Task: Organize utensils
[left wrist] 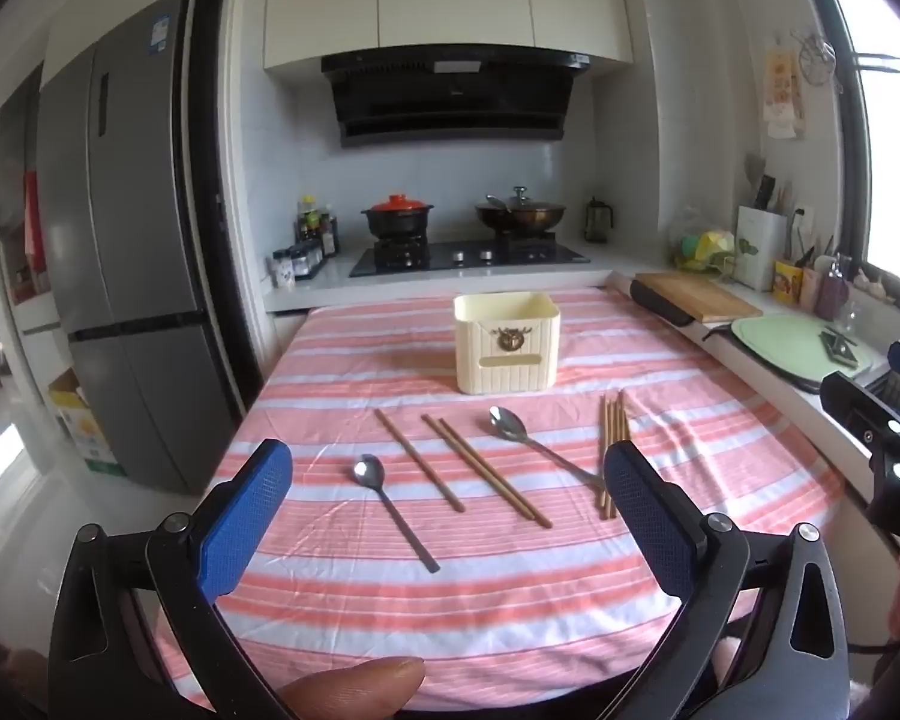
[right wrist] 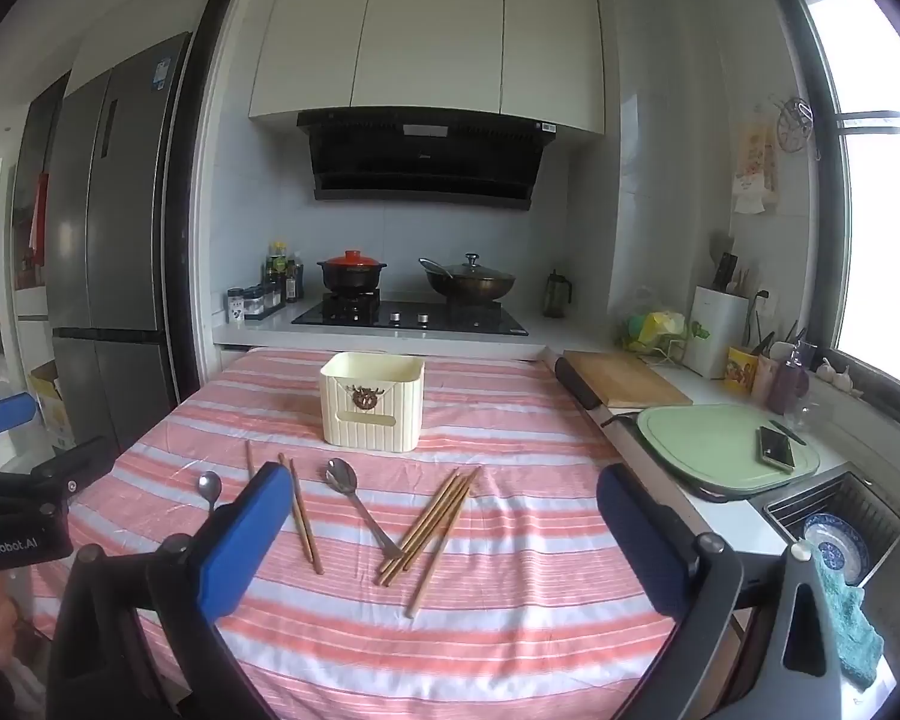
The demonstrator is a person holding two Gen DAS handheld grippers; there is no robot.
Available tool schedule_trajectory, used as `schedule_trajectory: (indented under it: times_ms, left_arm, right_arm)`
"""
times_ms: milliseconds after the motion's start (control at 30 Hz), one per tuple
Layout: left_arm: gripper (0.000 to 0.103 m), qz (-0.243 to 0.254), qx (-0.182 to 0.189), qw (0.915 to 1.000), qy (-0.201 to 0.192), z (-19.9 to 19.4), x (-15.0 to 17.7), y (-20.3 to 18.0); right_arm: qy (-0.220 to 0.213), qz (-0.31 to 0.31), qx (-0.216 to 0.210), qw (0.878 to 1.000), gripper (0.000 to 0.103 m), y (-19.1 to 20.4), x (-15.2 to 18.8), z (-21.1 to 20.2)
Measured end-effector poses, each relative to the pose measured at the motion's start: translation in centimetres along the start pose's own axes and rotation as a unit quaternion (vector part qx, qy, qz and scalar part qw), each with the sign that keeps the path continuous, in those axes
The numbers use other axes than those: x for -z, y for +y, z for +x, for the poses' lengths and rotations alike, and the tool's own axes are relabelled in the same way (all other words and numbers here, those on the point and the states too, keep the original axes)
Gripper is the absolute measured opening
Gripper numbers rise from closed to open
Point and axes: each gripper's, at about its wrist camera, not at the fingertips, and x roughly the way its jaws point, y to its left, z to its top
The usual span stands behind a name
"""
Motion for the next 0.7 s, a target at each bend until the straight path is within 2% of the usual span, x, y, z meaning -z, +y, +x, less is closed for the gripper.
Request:
schedule_trajectory:
  times_ms: [700]
  left_arm:
    - [0.103,-0.001,-0.002,1.0000,-0.003,0.02,-0.20,0.14]
  right_arm:
    - [0.002,0.007,0.004,1.000,0.103,-0.49,-0.04,0.40]
